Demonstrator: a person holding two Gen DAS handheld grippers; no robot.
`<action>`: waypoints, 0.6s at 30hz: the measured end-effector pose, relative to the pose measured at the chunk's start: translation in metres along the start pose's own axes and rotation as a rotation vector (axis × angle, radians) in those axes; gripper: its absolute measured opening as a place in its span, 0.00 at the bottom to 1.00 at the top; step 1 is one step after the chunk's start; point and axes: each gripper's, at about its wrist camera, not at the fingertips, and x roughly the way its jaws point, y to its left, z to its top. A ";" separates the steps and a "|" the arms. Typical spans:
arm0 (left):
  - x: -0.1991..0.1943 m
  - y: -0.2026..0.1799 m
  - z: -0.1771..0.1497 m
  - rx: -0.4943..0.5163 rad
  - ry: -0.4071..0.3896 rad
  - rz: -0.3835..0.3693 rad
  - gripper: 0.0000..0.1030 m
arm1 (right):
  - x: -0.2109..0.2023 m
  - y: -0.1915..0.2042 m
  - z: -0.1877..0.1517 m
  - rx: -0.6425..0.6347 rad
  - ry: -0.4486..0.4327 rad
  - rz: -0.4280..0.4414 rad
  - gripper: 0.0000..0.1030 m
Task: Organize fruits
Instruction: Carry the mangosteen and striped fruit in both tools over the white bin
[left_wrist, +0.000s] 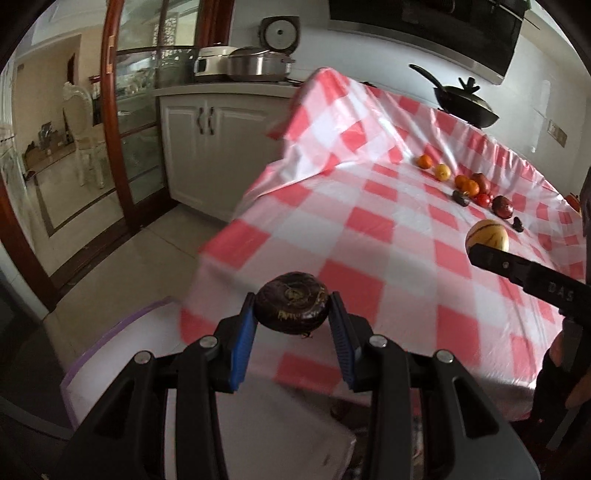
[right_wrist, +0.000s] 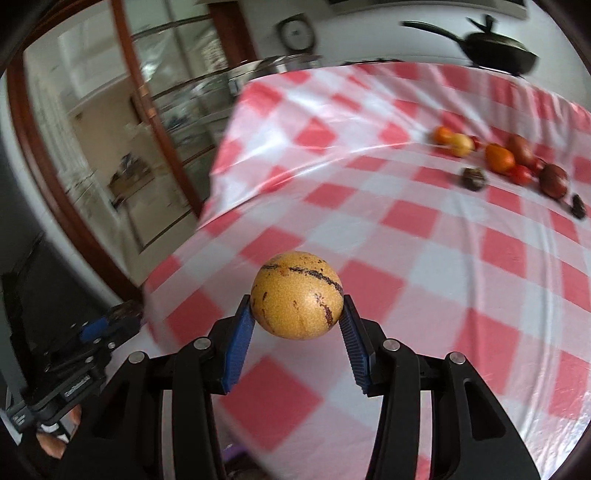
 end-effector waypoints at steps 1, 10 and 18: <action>-0.002 0.006 -0.005 -0.003 0.005 0.011 0.38 | 0.000 0.008 -0.002 -0.020 0.005 0.012 0.45; 0.000 0.055 -0.050 -0.071 0.074 0.098 0.38 | 0.004 0.084 -0.035 -0.242 0.054 0.135 0.45; 0.014 0.088 -0.090 -0.105 0.159 0.195 0.38 | 0.036 0.145 -0.085 -0.458 0.202 0.222 0.45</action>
